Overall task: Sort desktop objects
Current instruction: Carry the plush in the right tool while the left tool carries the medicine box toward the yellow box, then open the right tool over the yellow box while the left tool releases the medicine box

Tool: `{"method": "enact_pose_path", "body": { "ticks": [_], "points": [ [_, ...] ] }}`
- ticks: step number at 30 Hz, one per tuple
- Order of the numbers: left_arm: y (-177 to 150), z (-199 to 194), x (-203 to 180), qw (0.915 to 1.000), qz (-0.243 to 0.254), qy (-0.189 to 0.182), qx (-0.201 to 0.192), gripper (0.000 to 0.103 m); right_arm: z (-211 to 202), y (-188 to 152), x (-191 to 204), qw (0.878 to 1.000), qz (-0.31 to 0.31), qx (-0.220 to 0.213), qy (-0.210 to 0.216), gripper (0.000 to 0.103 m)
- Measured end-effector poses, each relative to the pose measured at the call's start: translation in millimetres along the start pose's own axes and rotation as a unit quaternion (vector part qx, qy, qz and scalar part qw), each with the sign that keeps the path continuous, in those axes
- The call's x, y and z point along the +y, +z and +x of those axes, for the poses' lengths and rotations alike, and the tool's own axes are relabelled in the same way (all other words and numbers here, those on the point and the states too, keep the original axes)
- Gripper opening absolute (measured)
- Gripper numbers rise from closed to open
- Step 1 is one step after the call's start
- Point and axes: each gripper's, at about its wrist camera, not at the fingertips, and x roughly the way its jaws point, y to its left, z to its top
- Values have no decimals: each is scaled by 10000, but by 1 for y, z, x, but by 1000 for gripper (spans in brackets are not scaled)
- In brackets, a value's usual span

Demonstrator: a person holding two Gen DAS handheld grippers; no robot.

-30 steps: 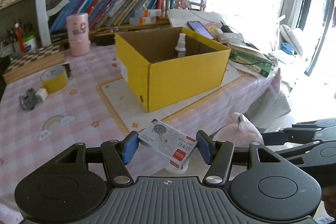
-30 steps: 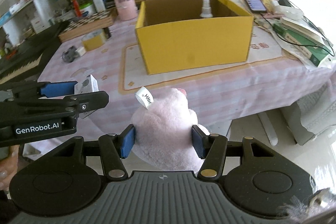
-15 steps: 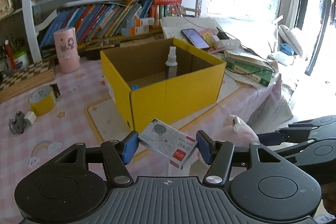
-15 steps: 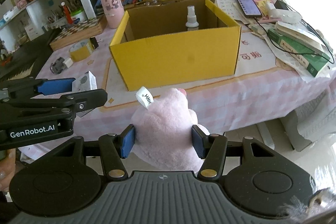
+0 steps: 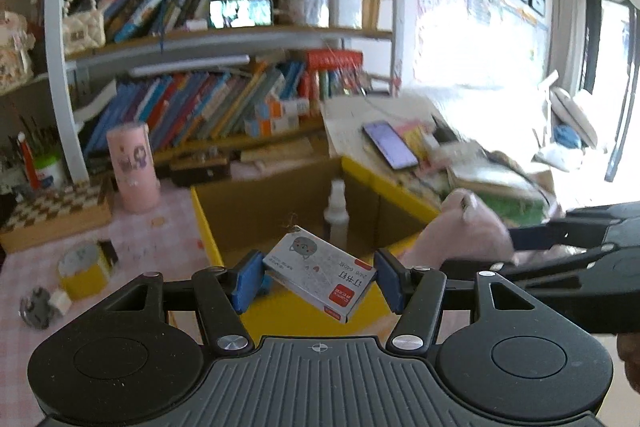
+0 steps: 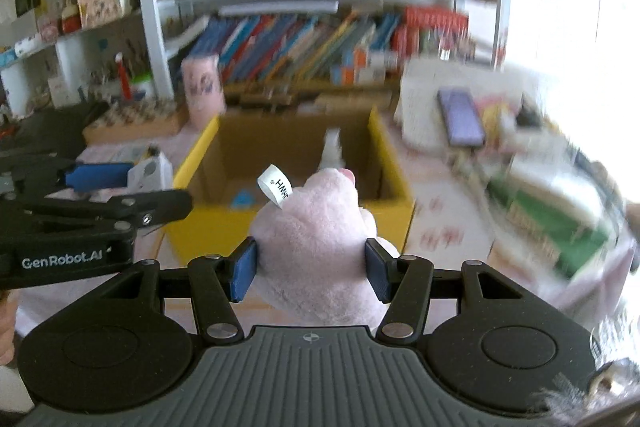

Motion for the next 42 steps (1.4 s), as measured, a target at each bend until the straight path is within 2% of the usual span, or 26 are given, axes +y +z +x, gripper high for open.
{"method": "enact_pose_path", "body": {
  "ticks": [7,13,17,24,31,37,42],
  "points": [
    [23,23,-5,9986,-6,437,-287,59,16,45,-29,9973,-292,-668,5,53],
    [28,54,-3,9967,17,799,-104,59,44,71,-38,9949,-425,-840,358,53],
    [23,73,-6,9959,155,879,117,59,67,76,-38,9943,-505,-632,694,53],
    [13,101,-3,9938,67,1013,459,59,110,71,-34,9923,-800,-135,937,53],
    [7,124,-1,9917,104,969,833,60,149,64,-41,9886,-570,660,1230,54],
    [-1,134,-5,9899,122,915,1073,60,170,54,-49,9839,-348,1145,1327,54],
    [-1,137,-2,9897,-92,897,1113,61,173,54,-48,9838,-489,1119,1314,56]
  ]
}}
